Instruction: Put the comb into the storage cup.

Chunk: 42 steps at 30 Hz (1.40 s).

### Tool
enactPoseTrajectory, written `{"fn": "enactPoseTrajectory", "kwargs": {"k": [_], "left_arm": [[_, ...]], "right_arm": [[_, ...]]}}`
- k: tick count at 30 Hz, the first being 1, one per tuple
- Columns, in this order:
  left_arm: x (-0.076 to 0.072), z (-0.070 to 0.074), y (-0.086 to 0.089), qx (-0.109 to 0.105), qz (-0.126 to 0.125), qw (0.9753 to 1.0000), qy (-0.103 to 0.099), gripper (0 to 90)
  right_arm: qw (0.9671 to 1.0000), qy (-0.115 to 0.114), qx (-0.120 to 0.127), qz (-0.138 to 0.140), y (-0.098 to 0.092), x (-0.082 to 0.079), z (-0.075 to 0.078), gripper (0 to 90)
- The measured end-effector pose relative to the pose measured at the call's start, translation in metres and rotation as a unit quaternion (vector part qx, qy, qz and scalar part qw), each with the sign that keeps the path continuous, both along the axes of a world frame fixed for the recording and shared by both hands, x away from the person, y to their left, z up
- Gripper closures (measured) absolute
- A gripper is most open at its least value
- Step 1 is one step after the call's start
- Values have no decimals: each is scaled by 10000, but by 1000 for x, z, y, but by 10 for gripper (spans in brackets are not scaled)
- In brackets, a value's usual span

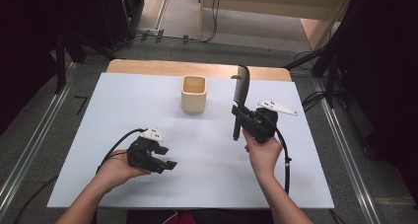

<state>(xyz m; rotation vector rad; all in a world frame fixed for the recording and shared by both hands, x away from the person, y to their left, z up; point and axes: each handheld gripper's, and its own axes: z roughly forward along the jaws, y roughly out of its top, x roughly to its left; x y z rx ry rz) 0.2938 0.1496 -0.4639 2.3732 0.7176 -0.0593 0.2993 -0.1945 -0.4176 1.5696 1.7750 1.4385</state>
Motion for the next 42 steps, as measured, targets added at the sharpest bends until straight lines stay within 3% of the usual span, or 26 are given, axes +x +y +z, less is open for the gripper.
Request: {"fn": "enactPoseTrajectory", "kwargs": {"k": [22,42], "left_arm": [[-10,-1,29,-37,546,9985,19,355],[-11,-2,37,-20,679,9977,63,355]], "right_arm": [[9999,-61,-76,138,16,10,5,699],[9996,-253,-24,135,33,26,22,700]]}}
